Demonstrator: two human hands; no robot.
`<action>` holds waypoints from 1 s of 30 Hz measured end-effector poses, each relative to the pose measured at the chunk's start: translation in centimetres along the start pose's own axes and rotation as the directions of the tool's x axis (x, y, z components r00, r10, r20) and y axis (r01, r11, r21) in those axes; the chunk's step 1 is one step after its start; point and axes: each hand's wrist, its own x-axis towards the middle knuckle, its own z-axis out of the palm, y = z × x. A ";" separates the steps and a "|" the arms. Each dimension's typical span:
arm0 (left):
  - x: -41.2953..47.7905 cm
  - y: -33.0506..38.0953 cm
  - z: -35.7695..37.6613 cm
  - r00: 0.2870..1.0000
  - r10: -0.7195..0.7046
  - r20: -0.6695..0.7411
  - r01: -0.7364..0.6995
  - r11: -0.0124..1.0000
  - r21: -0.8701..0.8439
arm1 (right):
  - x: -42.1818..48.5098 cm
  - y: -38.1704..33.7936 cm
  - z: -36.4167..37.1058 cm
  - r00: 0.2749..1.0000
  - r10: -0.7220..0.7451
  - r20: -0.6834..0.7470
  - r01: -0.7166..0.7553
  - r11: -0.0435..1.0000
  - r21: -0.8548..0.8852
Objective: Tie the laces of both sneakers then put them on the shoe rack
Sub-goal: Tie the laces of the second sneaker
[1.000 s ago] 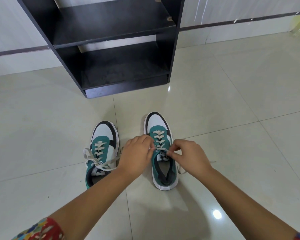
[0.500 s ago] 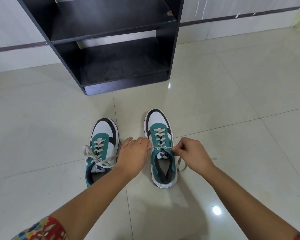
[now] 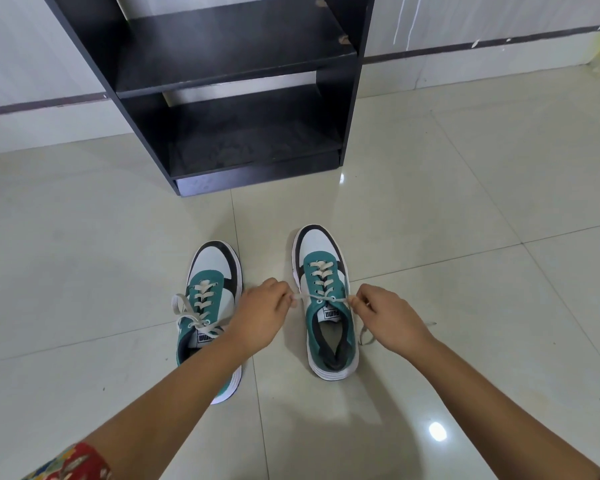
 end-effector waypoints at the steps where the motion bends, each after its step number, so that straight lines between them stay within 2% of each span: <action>1: -0.1 0.4 -0.2 0.998 -0.065 0.007 0.065 0.979 -0.193 | -0.1 -0.3 -0.2 1.000 -0.022 -0.019 0.024 0.997 0.080; 3: -0.3 1.5 -0.6 0.981 -0.194 0.021 0.175 0.831 -0.528 | -0.5 -1.0 -0.6 0.998 -0.032 -0.058 0.050 0.941 0.335; 5: -0.3 2.7 -1.2 0.971 -0.226 0.074 0.210 0.671 -0.711 | -0.8 -2.0 -1.2 0.998 -0.013 -0.057 0.044 0.820 0.570; 7: -0.5 3.7 -1.9 0.982 -0.169 0.089 0.170 0.561 -0.810 | -1.0 -2.8 -1.9 0.999 -0.012 -0.038 0.036 0.688 0.725; 10: -0.6 4.9 -2.8 0.991 -0.118 0.056 0.104 0.455 -0.884 | -0.9 -3.3 -2.3 0.997 -0.046 -0.060 0.075 0.522 0.850; 13: -0.6 5.8 -2.9 0.997 -0.072 0.015 0.049 0.493 -0.869 | -0.7 -3.2 -1.8 0.998 -0.043 -0.047 0.062 0.456 0.888; 16: -0.5 5.8 -2.3 0.999 -0.026 0.024 0.034 0.536 -0.843 | -0.1 -2.7 -0.8 0.998 -0.059 -0.007 0.034 0.465 0.884; 23: -0.6 5.1 -1.3 0.993 0.062 0.097 0.050 0.526 -0.849 | 0.8 -2.3 0.8 0.999 -0.025 0.038 -0.025 0.391 0.920; 27: -0.4 5.0 -1.3 0.983 0.022 0.180 0.148 0.477 -0.866 | 1.1 -2.4 0.9 0.995 -0.097 0.012 0.036 0.470 0.882; 30: 0.1 4.6 -1.2 0.969 0.023 0.245 0.205 0.477 -0.855 | 1.2 -2.2 0.9 0.982 -0.187 -0.005 0.105 0.532 0.840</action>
